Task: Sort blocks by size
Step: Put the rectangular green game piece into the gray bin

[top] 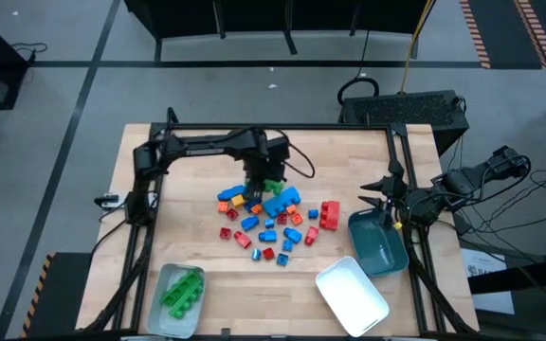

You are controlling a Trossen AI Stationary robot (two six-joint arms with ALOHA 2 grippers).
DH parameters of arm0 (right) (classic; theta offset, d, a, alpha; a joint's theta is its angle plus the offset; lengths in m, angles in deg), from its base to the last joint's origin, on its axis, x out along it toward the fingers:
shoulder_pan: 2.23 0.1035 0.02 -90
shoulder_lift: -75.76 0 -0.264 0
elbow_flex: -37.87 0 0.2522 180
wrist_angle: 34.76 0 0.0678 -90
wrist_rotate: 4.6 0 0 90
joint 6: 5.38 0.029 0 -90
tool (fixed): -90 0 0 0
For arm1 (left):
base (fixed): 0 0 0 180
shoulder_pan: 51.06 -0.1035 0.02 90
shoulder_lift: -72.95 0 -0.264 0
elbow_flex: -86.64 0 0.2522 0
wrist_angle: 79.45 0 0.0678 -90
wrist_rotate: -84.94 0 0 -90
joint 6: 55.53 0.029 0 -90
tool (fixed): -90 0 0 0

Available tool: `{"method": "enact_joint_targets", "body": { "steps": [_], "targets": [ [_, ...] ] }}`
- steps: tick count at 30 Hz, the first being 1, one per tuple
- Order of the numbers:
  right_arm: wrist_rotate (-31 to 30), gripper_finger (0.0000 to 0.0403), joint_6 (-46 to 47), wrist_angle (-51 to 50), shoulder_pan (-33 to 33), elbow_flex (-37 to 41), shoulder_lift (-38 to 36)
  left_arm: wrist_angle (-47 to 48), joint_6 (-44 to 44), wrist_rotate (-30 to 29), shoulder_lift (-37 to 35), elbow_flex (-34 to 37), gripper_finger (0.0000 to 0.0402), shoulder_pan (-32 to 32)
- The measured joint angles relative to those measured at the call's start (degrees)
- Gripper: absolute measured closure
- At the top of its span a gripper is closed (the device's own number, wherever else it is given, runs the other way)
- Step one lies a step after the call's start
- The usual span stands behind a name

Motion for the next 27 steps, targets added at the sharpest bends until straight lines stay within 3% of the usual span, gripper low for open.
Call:
{"method": "enact_joint_targets", "body": {
  "steps": [4, 9, 17, 23, 27],
  "targets": [
    [0.0, 0.0284, 0.0, 0.0, 0.0, 0.0, 0.0, 4.3, -4.6, 2.9, -5.4, -1.1, 0.0232, 5.4],
    [0.0, 0.0284, 0.0, 0.0, 0.0, 0.0, 0.0, 6.9, -14.2, 2.4, -13.8, -1.1, 0.0232, 16.3],
    [0.0, 0.0284, 0.0, 0.0, 0.0, 0.0, 0.0, 6.6, -38.7, -13.3, -21.8, -0.6, 0.0232, 39.6],
    [0.1, 0.0284, 0.0, 1.3, 0.0, 0.0, 0.0, 8.2, -65.0, -26.2, -21.6, -0.5, 0.0232, 54.9],
    [0.1, 0.0284, 0.0, 2.2, 0.0, 0.0, 0.1, 11.7, -82.4, -31.0, -20.4, -0.5, 0.0232, 62.3]
  ]
}}
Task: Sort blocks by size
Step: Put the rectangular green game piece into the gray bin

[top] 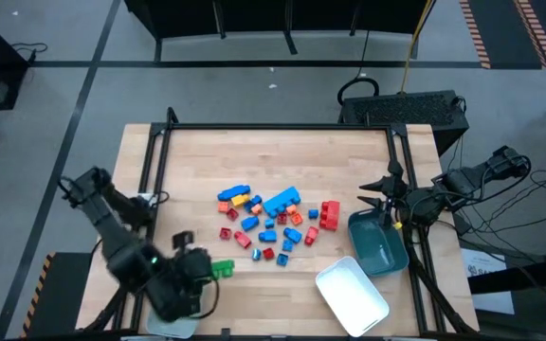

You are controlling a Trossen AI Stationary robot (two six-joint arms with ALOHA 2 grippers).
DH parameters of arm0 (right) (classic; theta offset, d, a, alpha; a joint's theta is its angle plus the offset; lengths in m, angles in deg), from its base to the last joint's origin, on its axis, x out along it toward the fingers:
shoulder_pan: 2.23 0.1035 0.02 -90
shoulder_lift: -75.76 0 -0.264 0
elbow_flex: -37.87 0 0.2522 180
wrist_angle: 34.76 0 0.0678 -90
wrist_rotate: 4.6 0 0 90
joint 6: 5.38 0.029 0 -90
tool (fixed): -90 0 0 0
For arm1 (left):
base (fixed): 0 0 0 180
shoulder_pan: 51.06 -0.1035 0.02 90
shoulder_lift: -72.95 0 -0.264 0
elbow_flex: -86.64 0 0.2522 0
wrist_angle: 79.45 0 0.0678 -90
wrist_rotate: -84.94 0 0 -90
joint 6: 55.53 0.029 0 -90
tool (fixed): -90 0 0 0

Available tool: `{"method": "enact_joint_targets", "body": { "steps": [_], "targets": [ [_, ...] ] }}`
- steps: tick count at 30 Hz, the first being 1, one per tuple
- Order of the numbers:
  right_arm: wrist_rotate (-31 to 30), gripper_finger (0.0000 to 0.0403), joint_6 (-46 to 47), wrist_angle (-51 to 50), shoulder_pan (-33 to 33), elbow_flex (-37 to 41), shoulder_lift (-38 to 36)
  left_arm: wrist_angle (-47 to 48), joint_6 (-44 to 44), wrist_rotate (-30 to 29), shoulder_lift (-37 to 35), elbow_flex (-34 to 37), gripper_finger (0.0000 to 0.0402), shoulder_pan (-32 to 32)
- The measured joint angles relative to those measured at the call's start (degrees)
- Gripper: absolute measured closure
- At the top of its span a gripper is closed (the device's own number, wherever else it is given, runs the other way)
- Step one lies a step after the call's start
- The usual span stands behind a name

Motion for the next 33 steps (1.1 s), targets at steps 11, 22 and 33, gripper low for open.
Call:
{"method": "enact_joint_targets", "body": {
  "steps": [11, 22, 33],
  "targets": [
    [0.0, 0.0284, 1.6, 0.5, 0.0, 0.0, 1.2, 8.6, -24.2, 0.3, 7.2, 0.0, 0.0232, 11.3],
    [0.0, 0.0284, 4.0, 1.0, 0.0, 0.0, 3.8, 7.6, -24.7, 5.4, 8.2, 0.0, 0.0232, 12.5],
    [0.0, 0.0284, 4.1, 2.3, 0.0, 0.0, 6.0, 1.5, -26.8, 9.2, 8.0, 8.9, 0.0232, 15.4]
  ]
}}
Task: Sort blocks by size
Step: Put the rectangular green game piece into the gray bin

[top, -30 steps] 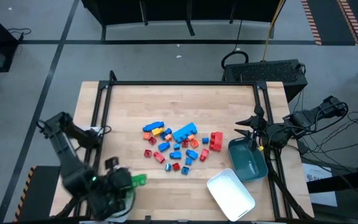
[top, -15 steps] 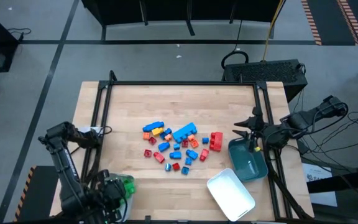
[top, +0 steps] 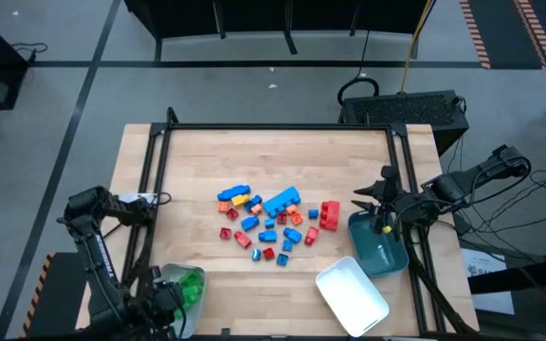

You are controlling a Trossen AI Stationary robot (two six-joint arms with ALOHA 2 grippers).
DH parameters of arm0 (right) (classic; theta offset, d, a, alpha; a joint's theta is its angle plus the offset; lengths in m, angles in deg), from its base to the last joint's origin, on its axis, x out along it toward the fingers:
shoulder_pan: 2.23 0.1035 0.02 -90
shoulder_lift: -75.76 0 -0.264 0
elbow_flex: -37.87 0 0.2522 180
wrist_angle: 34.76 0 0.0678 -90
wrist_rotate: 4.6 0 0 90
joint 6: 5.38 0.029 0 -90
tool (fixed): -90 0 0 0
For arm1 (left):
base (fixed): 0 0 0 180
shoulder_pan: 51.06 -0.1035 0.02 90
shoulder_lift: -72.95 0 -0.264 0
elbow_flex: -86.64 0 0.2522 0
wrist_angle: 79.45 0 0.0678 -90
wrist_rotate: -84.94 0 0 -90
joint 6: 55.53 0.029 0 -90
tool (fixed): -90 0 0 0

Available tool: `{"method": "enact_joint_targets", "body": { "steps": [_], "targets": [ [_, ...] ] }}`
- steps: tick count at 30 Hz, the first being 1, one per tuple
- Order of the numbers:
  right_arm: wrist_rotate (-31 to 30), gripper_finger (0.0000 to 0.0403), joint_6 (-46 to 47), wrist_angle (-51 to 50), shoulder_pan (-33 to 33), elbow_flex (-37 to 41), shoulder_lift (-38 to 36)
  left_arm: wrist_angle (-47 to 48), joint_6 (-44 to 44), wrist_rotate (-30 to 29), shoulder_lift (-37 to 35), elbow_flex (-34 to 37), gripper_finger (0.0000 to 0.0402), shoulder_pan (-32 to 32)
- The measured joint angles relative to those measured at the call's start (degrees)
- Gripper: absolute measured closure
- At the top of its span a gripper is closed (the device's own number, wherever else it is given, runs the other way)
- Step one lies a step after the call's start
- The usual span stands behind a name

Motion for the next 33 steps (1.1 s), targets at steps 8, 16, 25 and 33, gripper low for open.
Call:
{"method": "enact_joint_targets", "body": {
  "steps": [8, 16, 25, 33],
  "targets": [
    [0.0, 0.0284, 0.0, 1.3, 0.0, 0.0, 0.1, -10.6, 2.3, 1.0, -2.1, 7.7, 0.0232, -0.1],
    [0.0, 0.0284, 0.0, 1.6, 0.0, 0.0, 0.1, -21.6, 2.2, 2.1, -4.8, 15.6, 0.0232, 0.7],
    [0.0, 0.0284, 0.2, 1.6, 0.0, 0.0, 0.1, -29.3, 4.6, 5.2, -5.2, 18.7, 0.0232, 0.7],
    [0.0, 0.0284, 0.4, 1.6, 0.0, 0.0, 0.1, -30.2, 5.5, 5.7, -5.2, 18.9, 0.0232, 1.2]
  ]
}}
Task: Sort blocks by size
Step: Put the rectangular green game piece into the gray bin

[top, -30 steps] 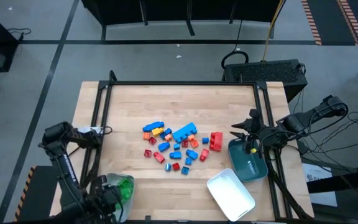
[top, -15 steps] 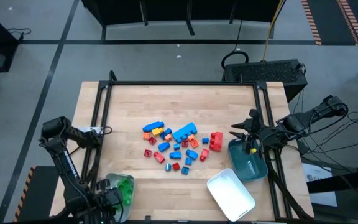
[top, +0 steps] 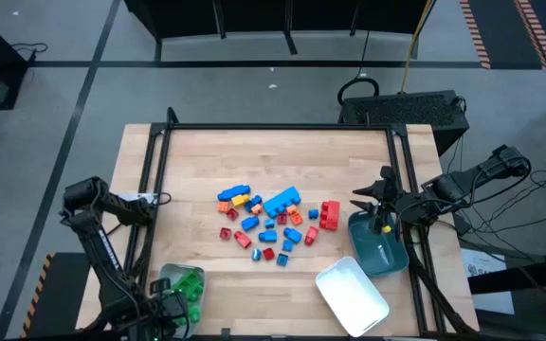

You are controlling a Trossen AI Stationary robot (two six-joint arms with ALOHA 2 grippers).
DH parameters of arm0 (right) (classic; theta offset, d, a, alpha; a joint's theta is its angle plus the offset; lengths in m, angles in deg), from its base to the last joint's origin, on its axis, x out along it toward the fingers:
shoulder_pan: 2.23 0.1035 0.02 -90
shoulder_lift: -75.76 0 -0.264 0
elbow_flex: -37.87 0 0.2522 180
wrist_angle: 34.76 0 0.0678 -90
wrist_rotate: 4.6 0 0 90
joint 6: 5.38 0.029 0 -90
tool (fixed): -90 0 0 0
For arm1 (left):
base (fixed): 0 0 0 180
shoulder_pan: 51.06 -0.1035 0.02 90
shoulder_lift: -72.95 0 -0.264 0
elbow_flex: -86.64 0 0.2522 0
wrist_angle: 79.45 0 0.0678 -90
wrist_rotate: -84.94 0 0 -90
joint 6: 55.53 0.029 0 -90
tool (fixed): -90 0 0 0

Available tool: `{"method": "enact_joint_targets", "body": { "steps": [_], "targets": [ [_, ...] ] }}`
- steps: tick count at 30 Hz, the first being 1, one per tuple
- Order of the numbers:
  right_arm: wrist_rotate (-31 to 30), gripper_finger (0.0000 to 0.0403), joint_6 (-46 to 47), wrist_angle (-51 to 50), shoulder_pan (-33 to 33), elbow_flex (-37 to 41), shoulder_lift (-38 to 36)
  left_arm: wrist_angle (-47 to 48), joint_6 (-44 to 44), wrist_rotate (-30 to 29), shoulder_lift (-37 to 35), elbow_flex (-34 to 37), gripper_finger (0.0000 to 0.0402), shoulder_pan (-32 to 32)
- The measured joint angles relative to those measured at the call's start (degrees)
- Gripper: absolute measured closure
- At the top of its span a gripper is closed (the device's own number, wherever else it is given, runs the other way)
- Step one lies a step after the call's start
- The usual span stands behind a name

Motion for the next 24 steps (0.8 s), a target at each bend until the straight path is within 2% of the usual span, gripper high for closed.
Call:
{"method": "enact_joint_targets", "body": {
  "steps": [10, 16, 24],
  "targets": [
    [0.0, 0.0284, 0.0, 0.1, 0.0, 0.0, 0.0, -0.2, -0.9, 0.1, 0.0, 0.0, 0.0231, 1.1],
    [0.0, 0.0284, 0.0, 1.6, 0.0, 0.0, 0.0, 0.2, -1.8, -0.1, 0.0, 0.0, 0.0183, 1.0],
    [0.0, 0.0284, 0.0, 2.2, 0.0, 0.0, 0.0, 1.3, -0.3, -0.4, 0.0, 0.0, 0.0175, 0.8]
  ]
}}
